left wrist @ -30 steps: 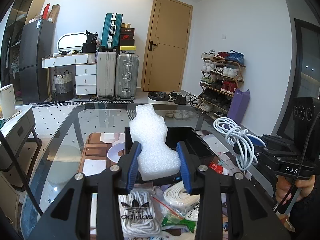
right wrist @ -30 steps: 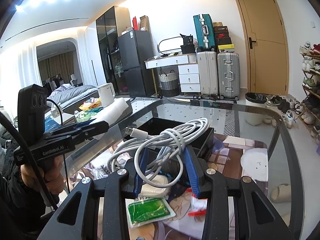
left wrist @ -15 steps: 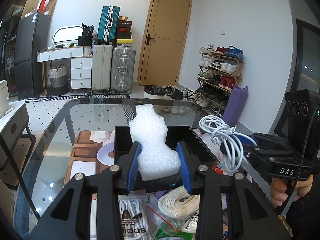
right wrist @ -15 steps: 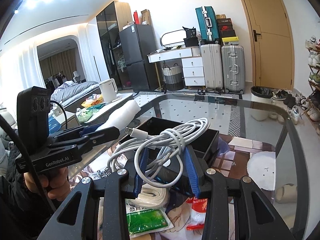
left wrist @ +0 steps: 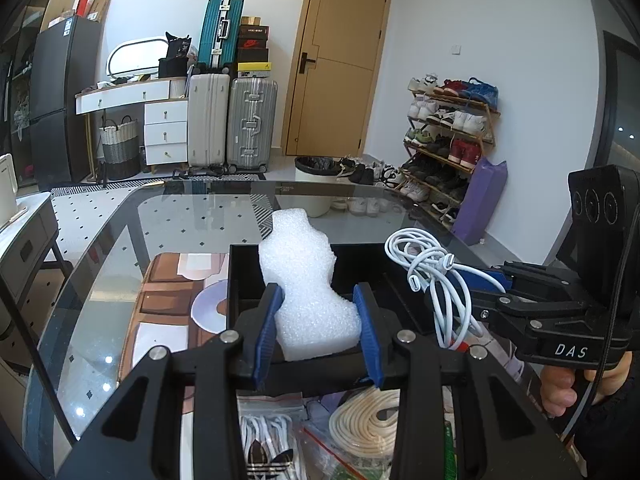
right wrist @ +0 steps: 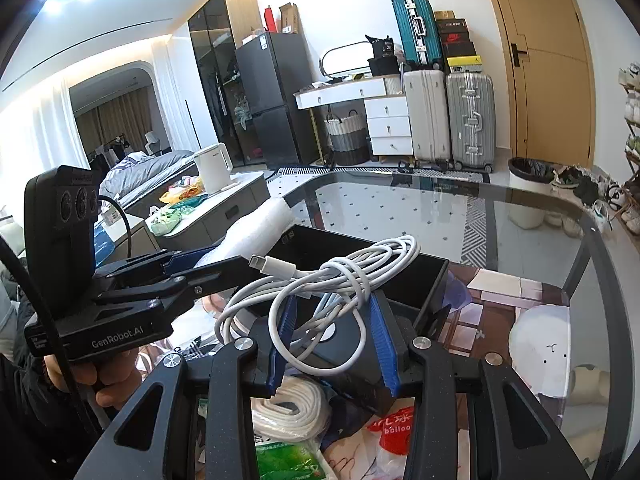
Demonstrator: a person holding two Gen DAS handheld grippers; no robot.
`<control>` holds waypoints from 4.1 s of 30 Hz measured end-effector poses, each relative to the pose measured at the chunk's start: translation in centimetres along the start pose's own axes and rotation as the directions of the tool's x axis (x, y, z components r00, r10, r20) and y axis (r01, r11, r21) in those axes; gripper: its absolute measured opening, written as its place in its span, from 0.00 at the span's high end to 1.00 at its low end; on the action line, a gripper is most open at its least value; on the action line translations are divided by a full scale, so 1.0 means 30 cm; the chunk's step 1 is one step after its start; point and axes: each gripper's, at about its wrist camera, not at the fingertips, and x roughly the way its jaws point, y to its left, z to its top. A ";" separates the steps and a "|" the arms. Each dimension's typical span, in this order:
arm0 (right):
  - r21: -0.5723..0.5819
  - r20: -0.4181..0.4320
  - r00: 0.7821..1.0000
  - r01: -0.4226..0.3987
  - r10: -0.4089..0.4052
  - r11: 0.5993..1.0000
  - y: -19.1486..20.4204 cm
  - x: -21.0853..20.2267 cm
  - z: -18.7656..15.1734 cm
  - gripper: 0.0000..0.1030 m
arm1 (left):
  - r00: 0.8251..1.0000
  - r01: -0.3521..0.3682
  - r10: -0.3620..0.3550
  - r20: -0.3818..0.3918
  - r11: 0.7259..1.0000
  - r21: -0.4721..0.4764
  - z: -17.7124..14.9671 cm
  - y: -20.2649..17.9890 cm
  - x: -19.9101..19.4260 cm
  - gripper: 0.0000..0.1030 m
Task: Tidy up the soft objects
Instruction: 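Lower the foam into the black box and open the left gripper while the right releases the cable, then move the left tool to the adidas shoelace bag and the right to the balloon glue pack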
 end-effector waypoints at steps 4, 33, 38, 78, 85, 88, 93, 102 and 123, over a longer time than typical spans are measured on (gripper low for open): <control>0.004 -0.023 1.000 -0.004 0.004 1.000 -0.011 0.026 0.007 0.63 | 1.000 -0.011 0.011 -0.020 1.000 0.007 0.004 -0.003 0.025 0.65; 0.023 0.036 0.988 0.150 -0.151 0.988 -0.016 -0.100 -0.066 0.01 | 0.994 -0.108 0.109 -0.019 0.994 0.032 -0.007 0.032 -0.037 0.00; 0.011 -0.001 0.985 0.173 -0.173 0.985 0.012 -0.115 -0.131 0.01 | 0.993 -0.115 0.115 -0.014 0.993 0.038 -0.045 0.045 -0.087 0.00; 0.056 -0.152 0.948 0.291 -0.280 0.955 -0.096 -0.083 -0.209 0.01 | 0.949 -0.171 0.197 -0.248 0.978 0.123 -0.187 0.092 -0.012 0.00; 0.065 -0.180 0.940 0.305 -0.289 0.950 -0.119 -0.072 -0.222 0.01 | 0.935 -0.188 0.214 -0.283 0.975 0.116 -0.192 0.106 0.007 0.00; 0.065 -0.195 0.938 0.305 -0.288 0.950 -0.124 -0.064 -0.228 0.01 | 0.934 -0.181 0.204 -0.292 0.978 0.105 -0.191 0.112 0.010 0.00; 0.062 -0.225 0.930 0.310 -0.289 0.949 -0.131 -0.043 -0.242 0.01 | 0.930 -0.174 0.201 -0.308 0.978 0.113 -0.202 0.108 0.017 0.00; 0.071 -0.271 0.918 0.318 -0.288 0.945 -0.150 -0.008 -0.265 0.01 | 0.915 -0.185 0.208 -0.347 0.978 0.097 -0.214 0.120 0.034 0.00; 0.012 -0.319 0.889 0.349 -0.327 0.937 -0.115 0.066 -0.300 0.01 | 0.904 -0.117 0.145 -0.402 0.989 0.094 -0.237 0.120 0.056 0.18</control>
